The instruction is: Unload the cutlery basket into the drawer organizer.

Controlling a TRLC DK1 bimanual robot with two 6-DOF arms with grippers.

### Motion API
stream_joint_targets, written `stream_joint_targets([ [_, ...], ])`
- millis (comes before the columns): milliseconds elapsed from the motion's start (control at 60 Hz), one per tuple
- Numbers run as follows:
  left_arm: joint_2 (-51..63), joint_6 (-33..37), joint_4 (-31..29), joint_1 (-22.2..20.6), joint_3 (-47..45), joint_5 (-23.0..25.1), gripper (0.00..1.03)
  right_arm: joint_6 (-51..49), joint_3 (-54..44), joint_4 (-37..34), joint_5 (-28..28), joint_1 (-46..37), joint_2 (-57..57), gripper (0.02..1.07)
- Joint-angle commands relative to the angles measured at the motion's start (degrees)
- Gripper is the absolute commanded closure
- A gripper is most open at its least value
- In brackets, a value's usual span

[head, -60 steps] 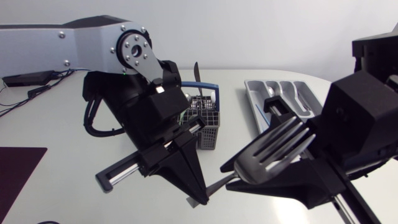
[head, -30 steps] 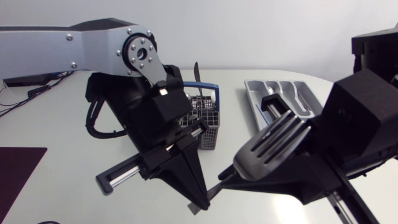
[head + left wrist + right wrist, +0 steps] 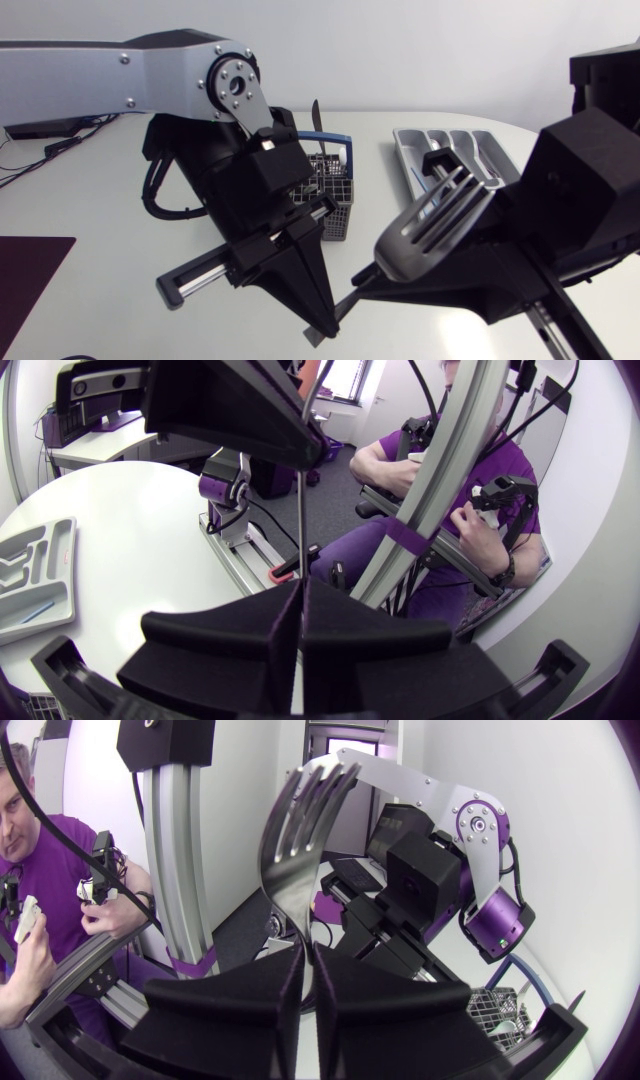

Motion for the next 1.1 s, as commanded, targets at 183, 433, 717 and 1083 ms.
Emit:
stream_joint_targets([
  [183, 1.3, 3.0, -0.66, 3.16, 2.52, 1.7, 0.66, -0.28, -0.56, -3.34, -1.32, 0.32, -0.27, 1.01],
  [433, 2.18, 3.0, -0.66, 4.22, 2.7, 1.88, 0.54, -1.07, -0.65, -3.96, -1.32, -0.21, 0.43, 1.01],
  [717, 2.53, 1.76, -0.48, 8.0, 4.02, 1.88, 0.49, -2.74, -0.65, -6.15, 1.4, -6.89, 0.34, 1.01],
  [1083, 2.8, -22.23, 19.47, 7.29, 3.14, -3.84, 0.44, -4.41, -3.55, -5.54, 6.85, -19.1, 1.14, 1.01],
])
